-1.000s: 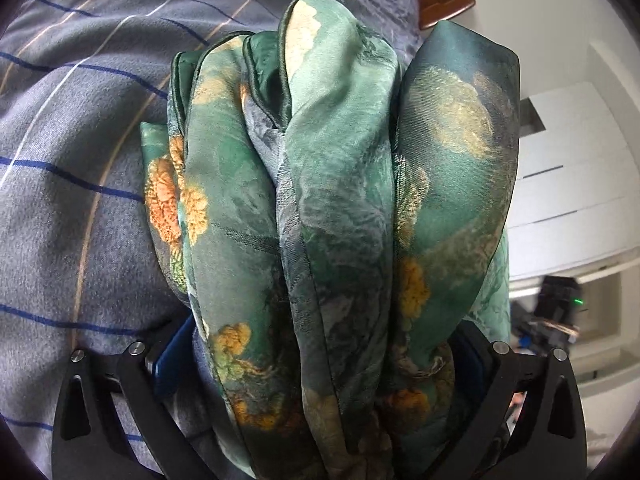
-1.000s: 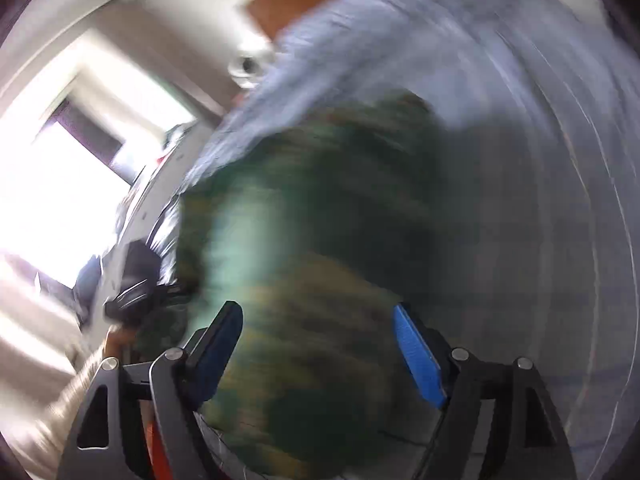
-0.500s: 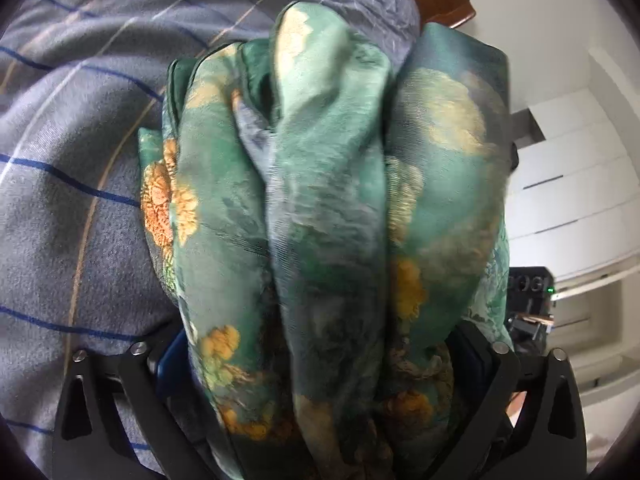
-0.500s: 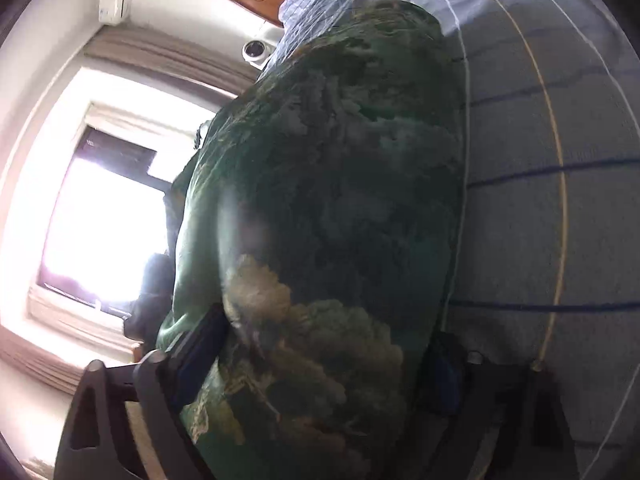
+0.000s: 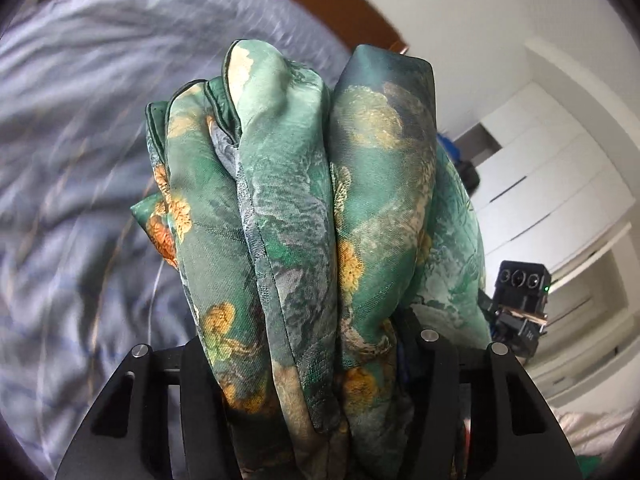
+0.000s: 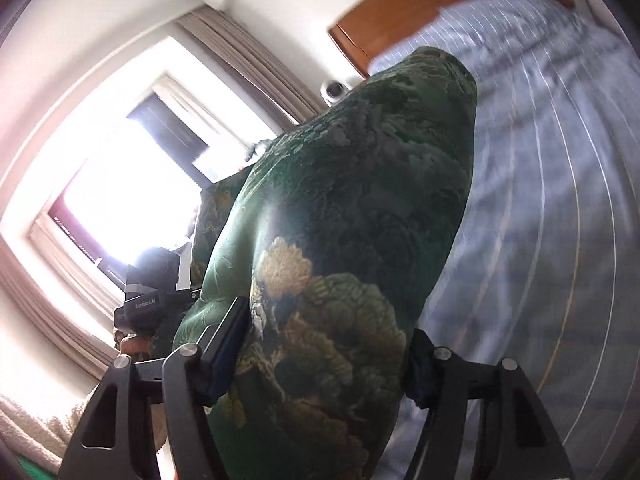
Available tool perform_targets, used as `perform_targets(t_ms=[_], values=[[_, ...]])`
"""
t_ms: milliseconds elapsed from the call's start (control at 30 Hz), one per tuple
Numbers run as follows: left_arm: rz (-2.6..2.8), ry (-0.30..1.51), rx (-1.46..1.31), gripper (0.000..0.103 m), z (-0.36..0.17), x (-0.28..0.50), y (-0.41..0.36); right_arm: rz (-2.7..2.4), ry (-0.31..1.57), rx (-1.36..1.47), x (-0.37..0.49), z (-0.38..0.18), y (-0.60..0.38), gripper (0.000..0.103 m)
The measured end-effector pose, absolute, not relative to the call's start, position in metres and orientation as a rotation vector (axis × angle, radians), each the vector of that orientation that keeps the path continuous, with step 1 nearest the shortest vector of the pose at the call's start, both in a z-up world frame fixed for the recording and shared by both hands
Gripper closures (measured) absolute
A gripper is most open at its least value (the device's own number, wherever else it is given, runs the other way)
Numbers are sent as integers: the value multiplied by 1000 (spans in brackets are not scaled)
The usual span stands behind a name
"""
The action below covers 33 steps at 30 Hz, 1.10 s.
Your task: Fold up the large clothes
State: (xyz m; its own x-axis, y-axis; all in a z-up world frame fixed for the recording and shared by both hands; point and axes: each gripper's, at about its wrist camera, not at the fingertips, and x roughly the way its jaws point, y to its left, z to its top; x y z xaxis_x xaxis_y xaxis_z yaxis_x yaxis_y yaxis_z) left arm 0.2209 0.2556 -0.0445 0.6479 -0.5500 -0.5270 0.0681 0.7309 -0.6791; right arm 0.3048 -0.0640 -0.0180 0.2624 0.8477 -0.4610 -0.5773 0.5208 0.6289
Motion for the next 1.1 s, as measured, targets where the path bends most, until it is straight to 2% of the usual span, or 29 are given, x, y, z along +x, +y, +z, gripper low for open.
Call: perform_targets(t_ms=[233, 333, 467, 567, 600, 633, 700, 733, 800, 933, 1100], values=[[-387, 744, -594, 48, -2, 307, 253, 1023, 771, 394, 375, 5, -80, 36], [-373, 764, -579, 47, -11, 346, 255, 1021, 787, 420, 404, -10, -80, 36], [-347, 847, -574, 43, -55, 396, 252, 991, 861, 454, 455, -53, -80, 36], [-318, 948, -569, 38, -104, 415, 247, 933, 947, 467, 476, -96, -83, 36], [-303, 1010, -573, 31, -129, 423, 243, 911, 979, 470, 480, -111, -84, 36], [-286, 1021, -576, 19, -143, 425, 243, 877, 1024, 472, 484, -131, -86, 33], [-313, 955, -650, 9, -151, 416, 248, 837, 1071, 546, 487, -163, -96, 23], [-317, 942, -670, 8, -148, 412, 250, 837, 1067, 591, 486, -167, -102, 18], [-298, 933, -639, 8, -134, 401, 249, 820, 1058, 611, 483, -161, -109, 16], [-165, 833, -407, 9, -81, 358, 240, 753, 1006, 466, 469, -127, -118, 15], [32, 646, -150, 2, -21, 289, 192, 595, 766, 82, 401, -44, -124, 14]])
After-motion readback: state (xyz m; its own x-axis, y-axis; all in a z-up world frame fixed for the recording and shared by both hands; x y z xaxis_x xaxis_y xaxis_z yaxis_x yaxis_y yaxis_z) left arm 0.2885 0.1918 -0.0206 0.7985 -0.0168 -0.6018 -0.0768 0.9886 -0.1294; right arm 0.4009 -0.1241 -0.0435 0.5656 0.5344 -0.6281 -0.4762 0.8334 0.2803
